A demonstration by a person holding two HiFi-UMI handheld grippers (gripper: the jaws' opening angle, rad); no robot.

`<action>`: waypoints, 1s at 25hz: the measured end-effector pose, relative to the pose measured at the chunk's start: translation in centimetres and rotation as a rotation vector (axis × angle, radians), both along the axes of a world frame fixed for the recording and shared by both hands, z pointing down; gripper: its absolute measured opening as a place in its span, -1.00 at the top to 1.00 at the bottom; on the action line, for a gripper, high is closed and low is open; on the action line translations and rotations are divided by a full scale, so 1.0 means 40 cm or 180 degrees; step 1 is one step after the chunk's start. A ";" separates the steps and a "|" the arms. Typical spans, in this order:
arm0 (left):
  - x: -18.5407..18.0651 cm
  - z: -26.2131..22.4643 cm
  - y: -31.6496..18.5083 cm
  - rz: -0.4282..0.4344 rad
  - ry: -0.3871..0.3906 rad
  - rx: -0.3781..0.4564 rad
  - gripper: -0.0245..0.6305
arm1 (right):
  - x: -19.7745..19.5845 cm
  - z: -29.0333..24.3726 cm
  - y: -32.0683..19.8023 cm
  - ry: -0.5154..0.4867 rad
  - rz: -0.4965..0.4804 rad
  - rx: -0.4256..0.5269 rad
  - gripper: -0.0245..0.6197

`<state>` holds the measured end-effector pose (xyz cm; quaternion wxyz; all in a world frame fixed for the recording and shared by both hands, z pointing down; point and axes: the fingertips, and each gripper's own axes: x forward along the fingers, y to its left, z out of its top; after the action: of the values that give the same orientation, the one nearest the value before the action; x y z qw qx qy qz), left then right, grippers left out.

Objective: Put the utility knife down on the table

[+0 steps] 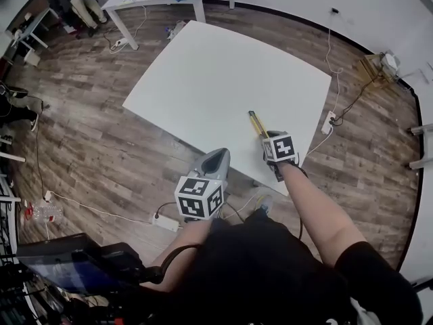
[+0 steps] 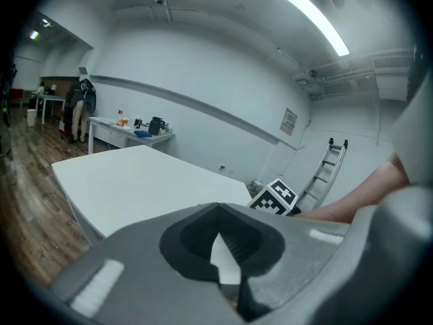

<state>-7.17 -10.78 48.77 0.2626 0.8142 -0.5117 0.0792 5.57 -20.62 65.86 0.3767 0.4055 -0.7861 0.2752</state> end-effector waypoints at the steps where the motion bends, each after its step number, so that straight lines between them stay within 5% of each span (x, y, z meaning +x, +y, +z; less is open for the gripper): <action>1: 0.001 0.001 0.002 -0.0003 0.0000 -0.0003 0.92 | 0.001 0.003 0.001 0.0009 0.0000 -0.0010 0.50; 12: -0.005 0.021 0.008 -0.0006 -0.0011 -0.0044 0.92 | -0.007 0.025 0.008 -0.0013 -0.0022 0.0007 0.48; 16: 0.002 0.017 -0.012 0.0040 -0.0016 -0.0064 0.92 | -0.009 -0.039 0.004 -0.0315 0.0045 0.0142 0.27; 18: 0.012 0.009 -0.026 0.0075 -0.0028 -0.0059 0.92 | 0.010 -0.115 0.011 -0.0482 0.0106 0.0323 0.38; 20: 0.026 -0.003 -0.049 0.0107 -0.0052 -0.0027 0.92 | 0.047 -0.221 0.022 -0.0643 0.0160 0.0622 0.85; 25: 0.065 -0.034 -0.121 0.0146 -0.0120 0.0084 0.92 | 0.198 -0.472 0.073 -0.0832 0.0268 0.1347 0.86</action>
<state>-4.56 -15.63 47.41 0.2402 0.8275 -0.4987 0.0938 13.51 -17.72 47.00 0.1668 0.4687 -0.8506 0.1700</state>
